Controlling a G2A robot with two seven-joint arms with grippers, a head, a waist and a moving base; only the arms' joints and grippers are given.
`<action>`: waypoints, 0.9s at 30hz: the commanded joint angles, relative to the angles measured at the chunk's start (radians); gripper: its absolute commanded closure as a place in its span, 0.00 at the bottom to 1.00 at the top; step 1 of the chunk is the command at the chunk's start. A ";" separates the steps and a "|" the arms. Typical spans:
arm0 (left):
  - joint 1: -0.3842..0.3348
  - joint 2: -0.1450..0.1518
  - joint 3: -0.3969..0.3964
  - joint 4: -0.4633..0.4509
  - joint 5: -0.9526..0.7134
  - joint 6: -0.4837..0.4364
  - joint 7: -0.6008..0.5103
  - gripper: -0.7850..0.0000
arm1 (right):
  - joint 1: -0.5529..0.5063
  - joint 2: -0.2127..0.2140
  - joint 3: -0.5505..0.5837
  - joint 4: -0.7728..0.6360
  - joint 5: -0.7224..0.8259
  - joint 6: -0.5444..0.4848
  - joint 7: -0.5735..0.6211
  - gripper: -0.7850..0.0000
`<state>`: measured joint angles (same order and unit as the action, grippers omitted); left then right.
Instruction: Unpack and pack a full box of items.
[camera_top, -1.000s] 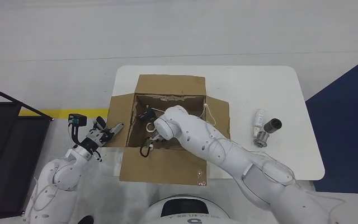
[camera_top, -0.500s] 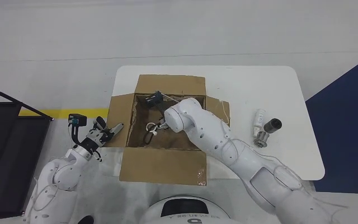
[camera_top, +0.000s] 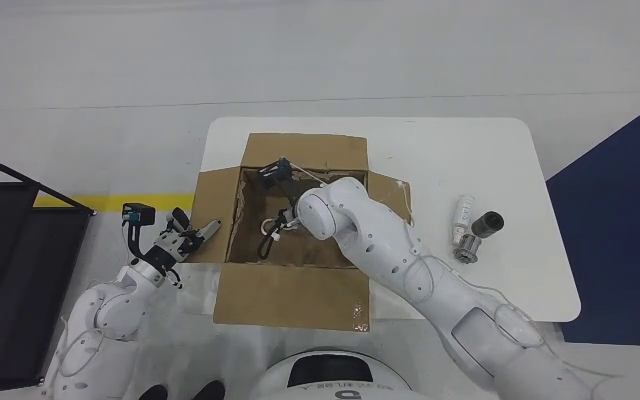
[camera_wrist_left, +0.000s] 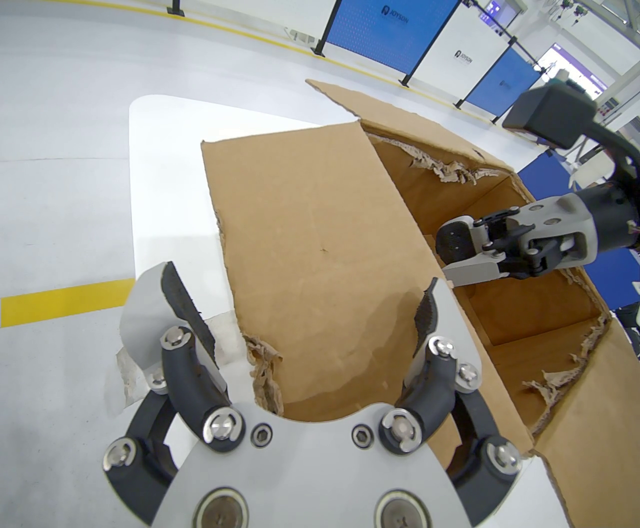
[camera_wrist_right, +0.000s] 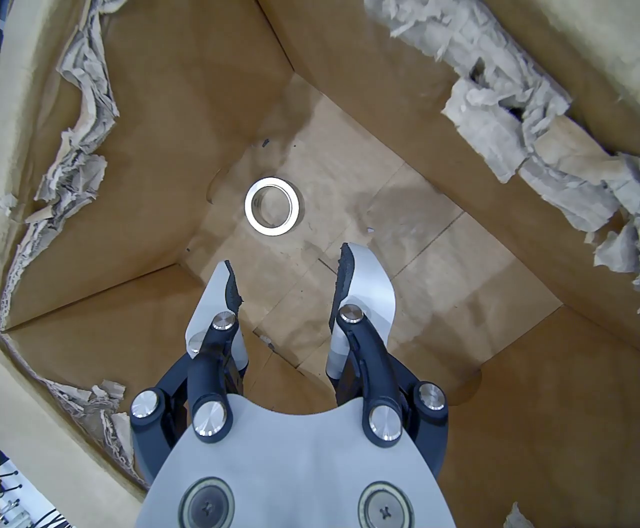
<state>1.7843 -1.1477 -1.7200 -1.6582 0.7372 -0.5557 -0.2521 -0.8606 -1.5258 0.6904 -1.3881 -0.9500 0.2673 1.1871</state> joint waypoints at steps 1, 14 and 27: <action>0.000 0.000 0.000 0.000 0.000 0.000 0.000 0.00 | 0.000 0.000 0.000 0.000 0.000 0.000 0.000 0.52; 0.000 0.000 0.000 0.000 0.000 0.000 0.000 0.00 | 0.000 0.000 0.000 0.000 0.000 0.000 0.000 0.52; 0.000 0.000 0.000 0.000 0.000 0.000 0.000 0.00 | 0.062 -0.074 -0.109 0.186 0.010 0.082 -0.066 0.00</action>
<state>1.7843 -1.1477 -1.7200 -1.6582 0.7372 -0.5557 -0.2521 -0.7989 -1.6001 0.5812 -1.2019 -0.9403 0.3485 1.1211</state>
